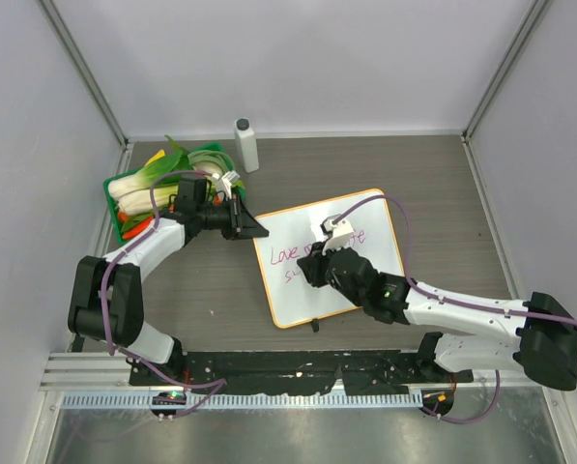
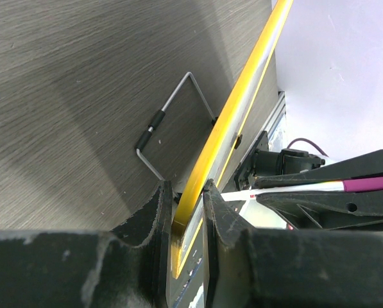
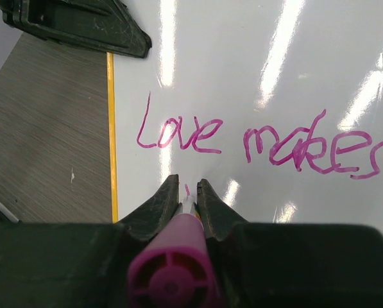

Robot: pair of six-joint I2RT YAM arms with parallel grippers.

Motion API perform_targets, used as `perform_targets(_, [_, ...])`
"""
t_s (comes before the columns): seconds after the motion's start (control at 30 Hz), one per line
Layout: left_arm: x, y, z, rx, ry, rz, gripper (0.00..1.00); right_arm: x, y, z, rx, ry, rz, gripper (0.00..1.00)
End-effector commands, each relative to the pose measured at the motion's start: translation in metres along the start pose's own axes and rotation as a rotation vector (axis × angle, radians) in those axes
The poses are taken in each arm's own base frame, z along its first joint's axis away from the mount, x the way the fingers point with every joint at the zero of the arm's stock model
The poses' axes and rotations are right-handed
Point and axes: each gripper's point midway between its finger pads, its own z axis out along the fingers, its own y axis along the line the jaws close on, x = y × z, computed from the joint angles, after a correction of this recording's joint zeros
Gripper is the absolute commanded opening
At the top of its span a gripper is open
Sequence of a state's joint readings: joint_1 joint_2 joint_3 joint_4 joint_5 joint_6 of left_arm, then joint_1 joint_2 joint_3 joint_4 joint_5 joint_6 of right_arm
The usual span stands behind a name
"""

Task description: Write a sentence on the whiteboard

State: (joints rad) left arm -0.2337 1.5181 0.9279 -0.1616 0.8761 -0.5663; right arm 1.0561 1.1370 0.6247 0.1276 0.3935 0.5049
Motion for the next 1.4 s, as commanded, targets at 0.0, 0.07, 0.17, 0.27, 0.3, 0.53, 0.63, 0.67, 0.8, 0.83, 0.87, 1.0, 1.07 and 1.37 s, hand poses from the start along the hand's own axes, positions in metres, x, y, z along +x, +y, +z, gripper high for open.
perform_targets(0.0, [0.018,0.044,0.002,-0.194,0.016,-0.039,0.0,0.006,-0.004,-0.005,0.005,0.021,0.012,0.01])
perform_targets(0.07, [0.018,0.044,0.002,-0.193,0.017,-0.04,0.0,0.008,-0.004,-0.006,0.003,0.029,0.011,0.02])
perform_targets(0.17, [0.019,0.045,0.003,-0.194,0.021,-0.044,0.0,0.01,-0.005,-0.008,0.0,0.033,0.01,0.01])
perform_targets(0.27, [0.019,0.045,0.003,-0.193,0.022,-0.043,0.0,0.013,-0.004,-0.007,-0.006,0.047,-0.006,0.01])
perform_targets(0.3, [0.019,0.045,0.003,-0.194,0.021,-0.046,0.0,0.013,-0.005,-0.007,0.0,0.048,-0.009,0.01])
perform_targets(0.53, [0.021,0.046,0.003,-0.195,0.022,-0.044,0.0,-0.001,-0.008,-0.006,0.035,-0.001,-0.003,0.02])
perform_targets(0.63, [0.021,0.046,0.003,-0.195,0.023,-0.044,0.0,-0.009,-0.01,-0.006,0.056,-0.026,-0.002,0.01])
perform_targets(0.67, [0.021,0.046,0.003,-0.196,0.023,-0.046,0.0,-0.013,-0.011,-0.005,0.069,-0.039,0.002,0.02])
perform_targets(0.8, [0.02,0.045,0.004,-0.193,0.024,-0.045,0.0,-0.022,-0.009,-0.002,0.08,-0.058,-0.006,0.02])
perform_targets(0.83, [0.02,0.045,0.004,-0.192,0.025,-0.044,0.0,-0.023,-0.01,-0.001,0.086,-0.06,-0.008,0.01])
perform_targets(0.87, [0.02,0.046,0.003,-0.194,0.023,-0.045,0.0,-0.026,-0.01,-0.001,0.089,-0.066,-0.011,0.01])
perform_targets(1.0, [0.02,0.046,0.004,-0.193,0.024,-0.046,0.0,-0.029,-0.009,0.001,0.099,-0.071,-0.022,0.02])
perform_targets(1.07, [0.02,0.045,0.004,-0.191,0.024,-0.046,0.0,-0.028,-0.01,0.003,0.103,-0.067,-0.029,0.01])
perform_targets(1.37, [0.021,0.045,0.004,-0.19,0.027,-0.045,0.0,-0.01,-0.015,0.0,0.097,-0.014,-0.024,0.01])
